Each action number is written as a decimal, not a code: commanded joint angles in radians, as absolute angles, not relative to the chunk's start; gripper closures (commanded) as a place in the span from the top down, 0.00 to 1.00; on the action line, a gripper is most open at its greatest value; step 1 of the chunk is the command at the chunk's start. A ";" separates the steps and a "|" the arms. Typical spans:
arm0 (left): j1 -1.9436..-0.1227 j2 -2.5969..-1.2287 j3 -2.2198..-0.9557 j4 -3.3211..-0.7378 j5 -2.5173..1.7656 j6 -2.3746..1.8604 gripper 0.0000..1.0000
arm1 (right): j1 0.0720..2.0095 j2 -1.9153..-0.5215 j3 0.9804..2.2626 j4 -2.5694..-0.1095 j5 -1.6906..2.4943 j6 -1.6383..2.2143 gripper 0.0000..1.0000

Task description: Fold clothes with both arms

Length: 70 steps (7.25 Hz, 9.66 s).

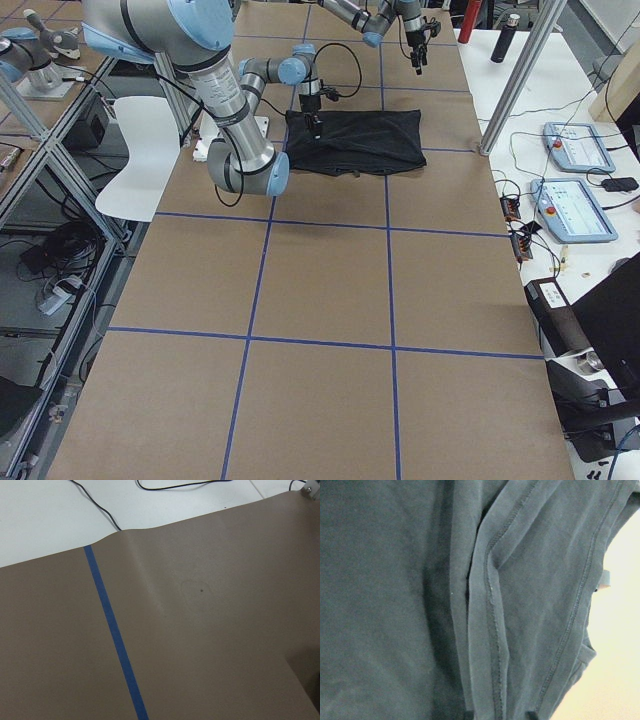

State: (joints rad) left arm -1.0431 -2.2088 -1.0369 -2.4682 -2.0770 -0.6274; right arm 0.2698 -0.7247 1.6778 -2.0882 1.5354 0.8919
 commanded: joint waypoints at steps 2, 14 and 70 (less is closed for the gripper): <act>-1.039 -2.209 -1.035 -2.468 -2.077 -0.627 1.00 | 0.252 -0.726 1.704 -2.115 1.534 0.882 0.21; -1.039 -2.207 -1.037 -2.468 -2.077 -0.627 1.00 | 0.209 -0.723 1.652 -2.114 1.514 0.923 0.23; -0.089 -1.724 -1.891 -2.462 -1.529 -2.000 0.00 | 0.135 -1.341 1.922 -1.239 1.342 1.764 0.89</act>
